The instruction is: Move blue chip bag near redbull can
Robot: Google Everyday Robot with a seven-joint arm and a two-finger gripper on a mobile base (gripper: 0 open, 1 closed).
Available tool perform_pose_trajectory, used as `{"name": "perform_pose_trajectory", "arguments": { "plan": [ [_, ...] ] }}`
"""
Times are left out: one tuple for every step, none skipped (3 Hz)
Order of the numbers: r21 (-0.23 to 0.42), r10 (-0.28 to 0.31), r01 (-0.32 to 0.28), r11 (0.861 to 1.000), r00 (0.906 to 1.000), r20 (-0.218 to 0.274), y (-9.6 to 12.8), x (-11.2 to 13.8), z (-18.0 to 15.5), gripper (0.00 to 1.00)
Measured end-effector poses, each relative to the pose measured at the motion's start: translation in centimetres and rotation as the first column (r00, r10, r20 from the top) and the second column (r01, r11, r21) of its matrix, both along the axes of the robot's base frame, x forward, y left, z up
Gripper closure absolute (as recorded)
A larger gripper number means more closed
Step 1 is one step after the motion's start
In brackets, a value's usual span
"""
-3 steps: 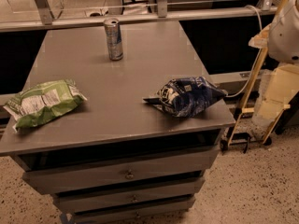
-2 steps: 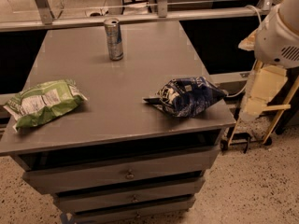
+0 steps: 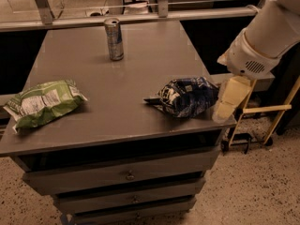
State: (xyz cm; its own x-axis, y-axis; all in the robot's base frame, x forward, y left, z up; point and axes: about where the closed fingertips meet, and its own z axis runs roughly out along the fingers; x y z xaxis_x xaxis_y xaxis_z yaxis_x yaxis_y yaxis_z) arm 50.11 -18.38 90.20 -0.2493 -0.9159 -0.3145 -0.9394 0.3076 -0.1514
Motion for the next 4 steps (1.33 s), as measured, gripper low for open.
{"name": "perform_pose_trajectory", "arguments": {
  "plan": [
    [-0.001,0.001,-0.001,1.0,1.0,0.001,0.04,-0.02,0.02,0.17],
    [-0.002,0.002,-0.002,1.0,1.0,0.002,0.11,-0.04,0.04,0.39],
    [-0.002,0.004,-0.004,1.0,1.0,0.003,0.21,-0.06,0.05,0.64],
    [-0.003,0.005,-0.005,1.0,1.0,0.004,0.29,-0.07,0.05,0.86]
  ]
}}
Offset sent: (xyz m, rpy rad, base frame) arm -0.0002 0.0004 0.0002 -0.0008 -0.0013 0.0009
